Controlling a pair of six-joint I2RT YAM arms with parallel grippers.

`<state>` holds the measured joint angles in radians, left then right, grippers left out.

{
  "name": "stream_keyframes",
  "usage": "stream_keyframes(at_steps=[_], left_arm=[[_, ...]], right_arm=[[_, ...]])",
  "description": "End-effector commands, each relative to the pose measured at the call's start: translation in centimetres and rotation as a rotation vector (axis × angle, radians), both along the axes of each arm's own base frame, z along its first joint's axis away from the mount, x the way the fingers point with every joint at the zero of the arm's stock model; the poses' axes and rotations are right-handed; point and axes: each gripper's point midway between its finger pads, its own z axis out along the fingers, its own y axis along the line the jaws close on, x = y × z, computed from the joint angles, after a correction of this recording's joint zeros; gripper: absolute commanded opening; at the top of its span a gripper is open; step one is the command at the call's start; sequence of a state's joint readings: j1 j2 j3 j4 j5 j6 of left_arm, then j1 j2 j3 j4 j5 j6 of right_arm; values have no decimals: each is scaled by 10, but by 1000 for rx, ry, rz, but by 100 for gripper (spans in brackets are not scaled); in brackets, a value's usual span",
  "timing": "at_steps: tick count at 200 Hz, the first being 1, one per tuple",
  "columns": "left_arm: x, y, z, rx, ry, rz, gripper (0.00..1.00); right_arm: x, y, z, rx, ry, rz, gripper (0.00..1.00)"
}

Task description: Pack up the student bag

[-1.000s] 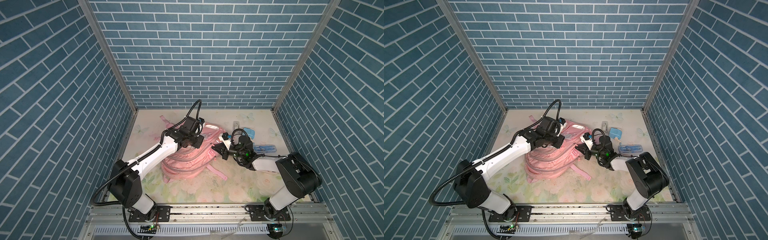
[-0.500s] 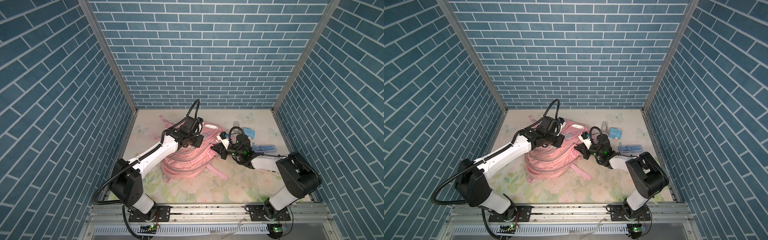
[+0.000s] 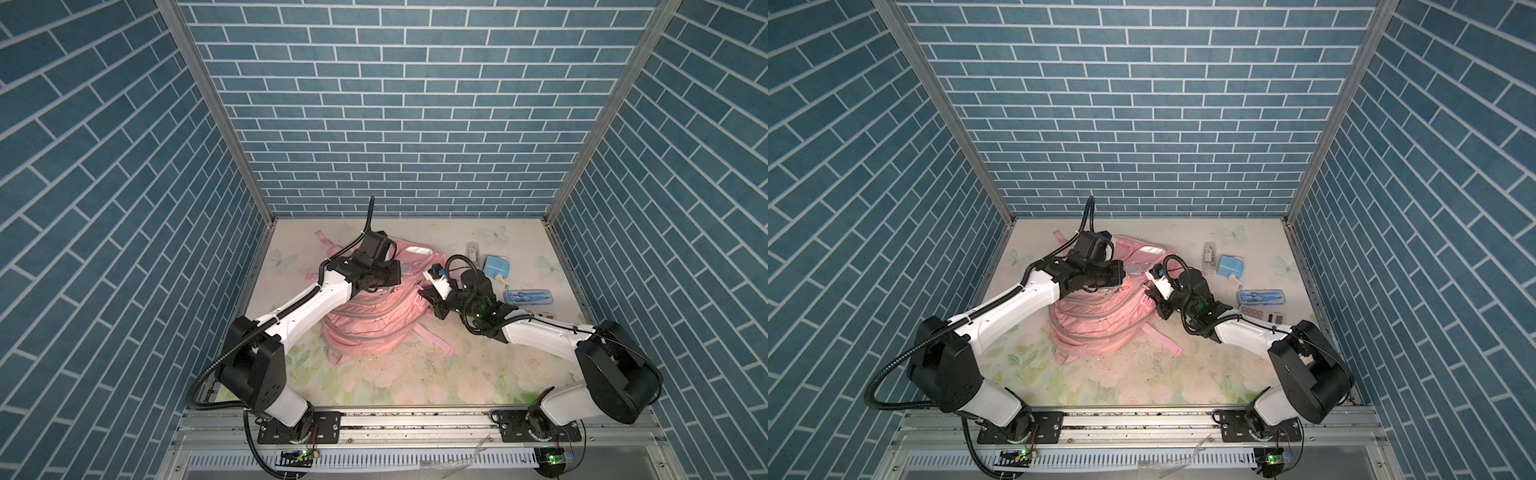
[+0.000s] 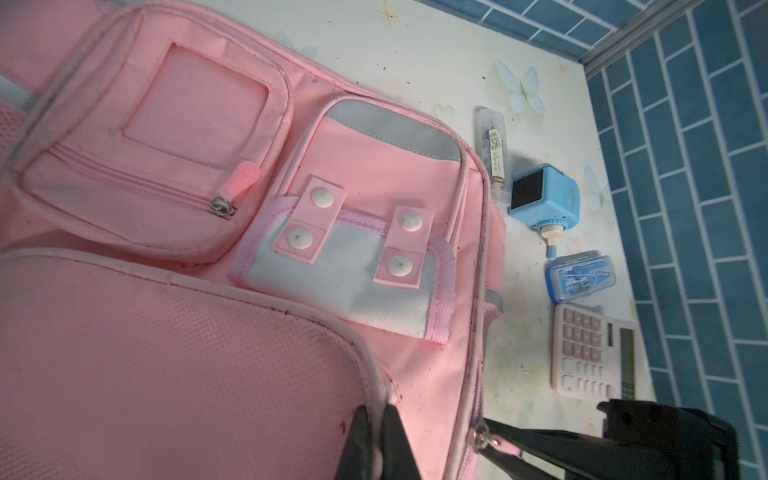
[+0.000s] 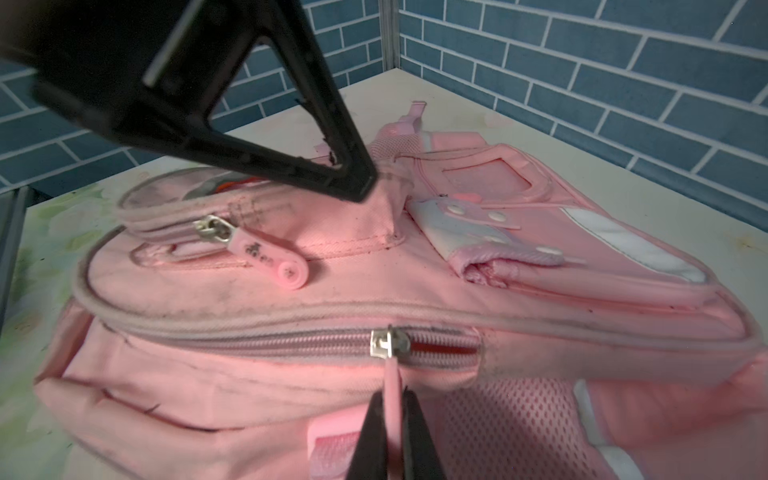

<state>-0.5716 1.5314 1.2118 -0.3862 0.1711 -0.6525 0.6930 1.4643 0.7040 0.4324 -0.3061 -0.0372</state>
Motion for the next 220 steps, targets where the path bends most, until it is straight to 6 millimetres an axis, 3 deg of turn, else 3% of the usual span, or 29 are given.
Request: stream_keyframes(at_steps=[1, 36, 75, 117, 145, 183, 220], left_arm=[[-6, -9, 30, -222, 17, 85, 0], [-18, -19, 33, -314, 40, 109, 0], [-3, -30, 33, -343, 5, 109, 0], [10, -25, 31, -321, -25, 158, 0], [13, -22, 23, -319, -26, 190, 0], [17, -20, 25, -328, -46, 214, 0], [25, -18, 38, -360, -89, 250, 0]], right_arm=[[23, -12, 22, 24, -33, -88, 0], [43, -27, 32, 34, -28, -66, 0], [24, -20, 31, -49, -11, 96, 0], [15, -35, 21, -145, 6, 30, 0], [10, -39, 29, -178, -29, 8, 0], [-1, -30, 26, -254, -33, 36, 0], [-14, -18, 24, -188, 26, 54, 0]])
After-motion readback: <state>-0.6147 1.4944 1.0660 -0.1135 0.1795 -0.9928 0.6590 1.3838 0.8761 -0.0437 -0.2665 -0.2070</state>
